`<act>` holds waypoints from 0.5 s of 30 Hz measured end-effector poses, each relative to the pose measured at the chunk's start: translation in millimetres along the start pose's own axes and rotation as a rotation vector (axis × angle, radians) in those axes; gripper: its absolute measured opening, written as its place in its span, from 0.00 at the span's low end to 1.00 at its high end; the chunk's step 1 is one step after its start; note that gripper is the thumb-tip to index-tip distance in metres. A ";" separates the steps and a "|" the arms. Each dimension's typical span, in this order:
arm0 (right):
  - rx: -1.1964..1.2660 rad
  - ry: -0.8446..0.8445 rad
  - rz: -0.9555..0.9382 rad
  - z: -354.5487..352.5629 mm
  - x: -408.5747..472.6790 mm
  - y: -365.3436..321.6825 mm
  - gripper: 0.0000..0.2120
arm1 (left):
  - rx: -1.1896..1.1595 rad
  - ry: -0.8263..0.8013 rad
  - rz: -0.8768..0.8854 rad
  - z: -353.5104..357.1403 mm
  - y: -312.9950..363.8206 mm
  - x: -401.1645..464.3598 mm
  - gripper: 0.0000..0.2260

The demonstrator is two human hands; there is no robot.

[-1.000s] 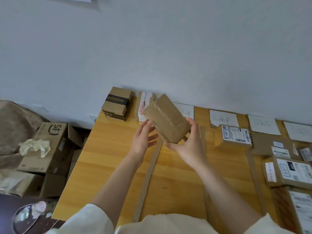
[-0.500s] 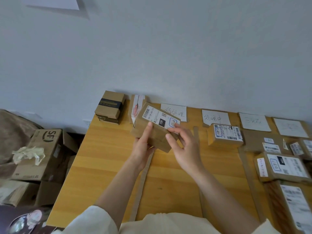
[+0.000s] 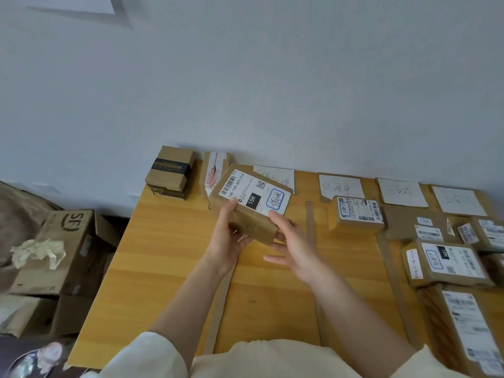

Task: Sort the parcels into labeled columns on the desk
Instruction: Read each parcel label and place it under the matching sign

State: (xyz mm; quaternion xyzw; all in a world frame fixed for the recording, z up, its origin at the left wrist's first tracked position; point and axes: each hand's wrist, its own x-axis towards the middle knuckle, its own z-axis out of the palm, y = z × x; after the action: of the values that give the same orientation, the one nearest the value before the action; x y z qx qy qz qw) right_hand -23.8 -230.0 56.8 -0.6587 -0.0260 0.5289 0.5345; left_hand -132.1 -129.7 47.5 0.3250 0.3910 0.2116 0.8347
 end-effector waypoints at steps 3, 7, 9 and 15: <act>0.130 -0.039 -0.032 -3.6 5.6 4.5 0.45 | -0.008 -0.012 -0.013 -2.8 -0.6 -0.7 0.19; 0.240 -0.048 -0.097 -2.0 9.5 12.3 0.55 | 0.134 -0.021 -0.086 -2.8 -3.9 0.0 0.30; 0.201 -0.081 -0.091 -1.3 6.7 15.1 0.54 | 0.152 0.008 -0.097 -3.8 -5.9 2.3 0.36; 0.203 0.013 -0.083 -18.3 5.4 11.6 0.34 | 0.214 0.029 -0.038 -10.1 0.5 -2.0 0.20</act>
State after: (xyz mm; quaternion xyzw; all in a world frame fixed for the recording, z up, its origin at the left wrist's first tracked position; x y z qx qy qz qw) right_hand -14.4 -244.1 42.4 -0.6031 0.0038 0.5018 0.6200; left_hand -141.4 -126.7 44.1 0.4017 0.4297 0.1574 0.7933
